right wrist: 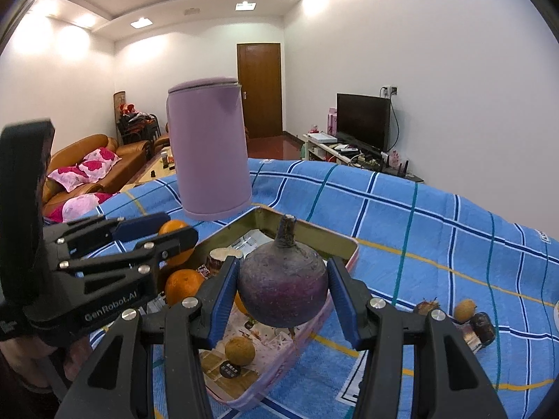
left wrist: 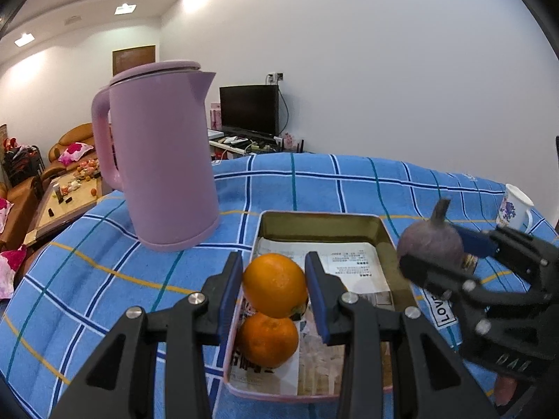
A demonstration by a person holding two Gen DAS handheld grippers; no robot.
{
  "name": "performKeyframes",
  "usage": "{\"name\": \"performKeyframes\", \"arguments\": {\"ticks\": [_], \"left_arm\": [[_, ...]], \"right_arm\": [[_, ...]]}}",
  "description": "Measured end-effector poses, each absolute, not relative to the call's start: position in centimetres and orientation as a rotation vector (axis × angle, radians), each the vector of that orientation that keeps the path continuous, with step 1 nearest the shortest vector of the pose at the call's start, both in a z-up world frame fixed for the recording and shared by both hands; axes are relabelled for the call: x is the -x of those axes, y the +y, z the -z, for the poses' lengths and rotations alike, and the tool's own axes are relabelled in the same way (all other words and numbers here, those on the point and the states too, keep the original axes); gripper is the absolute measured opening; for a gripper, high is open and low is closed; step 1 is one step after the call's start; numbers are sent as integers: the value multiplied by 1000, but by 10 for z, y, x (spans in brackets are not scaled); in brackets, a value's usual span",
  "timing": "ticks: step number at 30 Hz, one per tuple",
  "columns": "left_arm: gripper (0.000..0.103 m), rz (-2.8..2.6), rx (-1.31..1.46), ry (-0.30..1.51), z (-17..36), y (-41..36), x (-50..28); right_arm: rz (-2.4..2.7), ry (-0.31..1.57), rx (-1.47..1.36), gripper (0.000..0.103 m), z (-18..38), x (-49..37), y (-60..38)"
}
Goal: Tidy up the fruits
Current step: 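Open the left tool releasing the orange into the tray while the right tool drops the turnip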
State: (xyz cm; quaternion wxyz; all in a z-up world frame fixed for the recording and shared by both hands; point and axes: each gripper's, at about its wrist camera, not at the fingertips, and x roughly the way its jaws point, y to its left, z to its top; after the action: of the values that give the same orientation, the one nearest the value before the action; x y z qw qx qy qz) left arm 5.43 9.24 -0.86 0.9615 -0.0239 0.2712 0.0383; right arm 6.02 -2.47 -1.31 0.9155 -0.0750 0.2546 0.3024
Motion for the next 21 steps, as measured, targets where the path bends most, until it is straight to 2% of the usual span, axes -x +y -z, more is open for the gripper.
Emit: {"name": "performKeyframes", "arguments": {"ticks": [21], "left_arm": [[39, -39, 45, 642, 32, 89, -73]], "right_arm": [[-680, 653, 201, 54, 42, -71, -8]]}}
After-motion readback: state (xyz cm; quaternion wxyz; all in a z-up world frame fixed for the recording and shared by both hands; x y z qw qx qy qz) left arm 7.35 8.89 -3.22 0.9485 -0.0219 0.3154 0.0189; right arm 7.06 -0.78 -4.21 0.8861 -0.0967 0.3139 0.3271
